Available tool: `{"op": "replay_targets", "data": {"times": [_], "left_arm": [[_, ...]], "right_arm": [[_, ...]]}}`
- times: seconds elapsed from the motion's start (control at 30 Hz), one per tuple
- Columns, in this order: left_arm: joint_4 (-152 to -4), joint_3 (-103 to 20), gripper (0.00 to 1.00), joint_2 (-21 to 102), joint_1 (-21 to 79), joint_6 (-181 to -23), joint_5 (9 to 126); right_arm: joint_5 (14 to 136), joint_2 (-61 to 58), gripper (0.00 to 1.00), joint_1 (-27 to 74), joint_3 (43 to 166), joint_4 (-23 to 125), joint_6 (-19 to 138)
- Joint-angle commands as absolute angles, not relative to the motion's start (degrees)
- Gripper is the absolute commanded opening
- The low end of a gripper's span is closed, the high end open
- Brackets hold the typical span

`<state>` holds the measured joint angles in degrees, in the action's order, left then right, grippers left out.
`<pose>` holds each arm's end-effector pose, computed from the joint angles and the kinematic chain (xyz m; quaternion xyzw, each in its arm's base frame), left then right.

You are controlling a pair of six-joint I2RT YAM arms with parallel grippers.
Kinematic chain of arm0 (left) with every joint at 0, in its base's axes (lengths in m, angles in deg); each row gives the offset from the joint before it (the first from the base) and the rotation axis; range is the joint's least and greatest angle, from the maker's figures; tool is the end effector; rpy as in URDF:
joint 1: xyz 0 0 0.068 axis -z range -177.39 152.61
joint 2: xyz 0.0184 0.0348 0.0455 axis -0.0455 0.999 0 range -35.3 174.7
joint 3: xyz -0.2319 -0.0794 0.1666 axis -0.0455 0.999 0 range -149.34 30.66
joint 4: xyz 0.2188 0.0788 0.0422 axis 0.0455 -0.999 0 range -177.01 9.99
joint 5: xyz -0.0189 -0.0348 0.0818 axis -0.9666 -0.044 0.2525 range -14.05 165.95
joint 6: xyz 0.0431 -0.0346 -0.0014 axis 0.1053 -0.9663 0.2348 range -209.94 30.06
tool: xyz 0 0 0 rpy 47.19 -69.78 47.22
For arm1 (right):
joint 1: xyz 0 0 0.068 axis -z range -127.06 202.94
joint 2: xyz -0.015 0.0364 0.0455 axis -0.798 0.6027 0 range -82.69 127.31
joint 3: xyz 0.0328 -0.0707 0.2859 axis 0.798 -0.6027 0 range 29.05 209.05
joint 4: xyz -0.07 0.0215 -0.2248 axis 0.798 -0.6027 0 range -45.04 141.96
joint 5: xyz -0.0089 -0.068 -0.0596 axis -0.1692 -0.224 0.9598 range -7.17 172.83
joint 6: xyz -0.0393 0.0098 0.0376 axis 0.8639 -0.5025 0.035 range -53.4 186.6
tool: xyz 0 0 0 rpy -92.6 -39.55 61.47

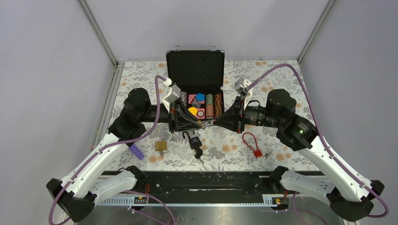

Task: Lock with the key
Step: Lock the lock.

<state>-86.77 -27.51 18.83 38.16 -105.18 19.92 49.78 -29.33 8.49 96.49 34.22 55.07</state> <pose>0.1114 -0.1180 0.4178 0.4318 0.5717 -0.5684 0.4046 0.0928 0.1198 0.4493 -0.3848 0.6154 0.4910 0.4818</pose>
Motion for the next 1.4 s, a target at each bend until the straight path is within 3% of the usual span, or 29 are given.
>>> {"op": "replay_targets", "data": {"times": [0.0, 0.27, 0.87, 1.07, 1.1, 1.2, 1.27, 1.37], "left_arm": [[-80.8, -29.4, 0.00, 18.4, 38.0, -107.1, 18.0], [-55.4, -22.0, 0.00, 20.1, 38.2, -128.5, 15.7], [-63.0, -26.9, 0.00, 24.3, 38.3, -130.2, 28.1], [-72.3, -28.8, 0.00, 24.4, 38.1, -123.6, 28.2], [-75.0, -29.2, 0.03, 23.9, 38.0, -121.2, 27.9], [-82.6, -29.5, 0.32, 22.5, 37.7, -114.3, 27.9], [-86.0, -29.7, 0.56, 21.7, 37.4, -110.2, 27.6], [-91.6, -31.3, 0.81, 21.6, 37.1, -105.0, 28.7]], "right_arm": [[47.4, -29.3, 0.00, 8.7, 97.8, 37.1, 54.5], [47.0, -28.6, 0.00, 8.6, 95.2, 42.0, 52.4], [46.1, -22.5, 0.00, 3.7, 91.9, 47.6, 48.3], [55.7, -25.2, 0.00, 3.7, 92.7, 45.9, 50.7], [57.5, -25.8, 0.00, 3.7, 93.2, 44.7, 51.8], [61.2, -27.2, 0.00, 3.7, 94.8, 40.8, 55.2], [62.0, -27.6, 0.00, 3.8, 95.7, 38.5, 57.3], [61.2, -28.1, 0.00, 3.8, 96.4, 35.4, 60.0]]}}
